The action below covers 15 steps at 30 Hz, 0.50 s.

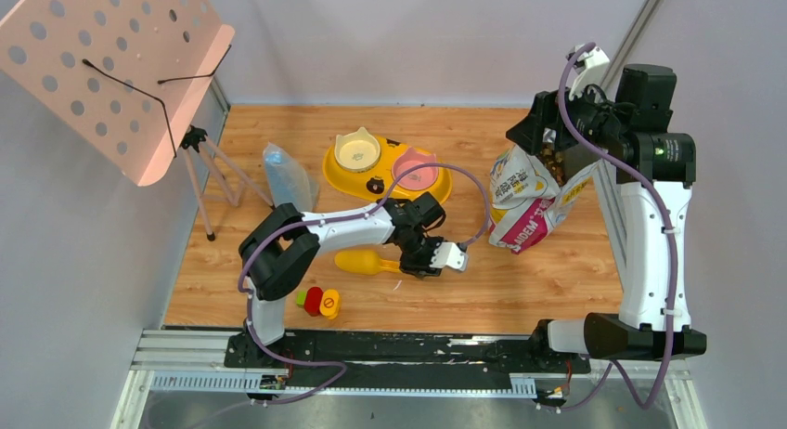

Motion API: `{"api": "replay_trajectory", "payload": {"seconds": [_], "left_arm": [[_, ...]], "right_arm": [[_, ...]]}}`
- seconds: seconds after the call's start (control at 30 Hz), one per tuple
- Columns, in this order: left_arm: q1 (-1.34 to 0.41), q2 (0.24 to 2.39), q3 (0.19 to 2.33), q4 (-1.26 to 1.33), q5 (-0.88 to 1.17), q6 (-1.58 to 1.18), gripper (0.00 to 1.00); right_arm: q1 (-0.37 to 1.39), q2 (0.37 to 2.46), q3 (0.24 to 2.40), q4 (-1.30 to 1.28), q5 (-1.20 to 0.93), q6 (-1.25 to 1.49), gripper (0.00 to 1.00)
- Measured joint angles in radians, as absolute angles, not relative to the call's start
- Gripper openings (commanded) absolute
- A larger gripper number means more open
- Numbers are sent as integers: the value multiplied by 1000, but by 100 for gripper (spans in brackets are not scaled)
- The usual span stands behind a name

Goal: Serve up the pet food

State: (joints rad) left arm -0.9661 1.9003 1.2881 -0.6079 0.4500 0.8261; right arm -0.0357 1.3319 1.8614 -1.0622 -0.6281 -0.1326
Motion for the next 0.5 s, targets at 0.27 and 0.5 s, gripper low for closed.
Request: {"api": "replay_trajectory", "payload": {"seconds": [0.27,0.5], "left_arm": [[-966,1900,1308,-673,413,829,42],[-965,1914,1308,-696,392,831,3]], "right_arm": [[-36,1332,1858,-1046,-626,-130,89],[-36,1332,1850,-1035,-626,-123,89]]}}
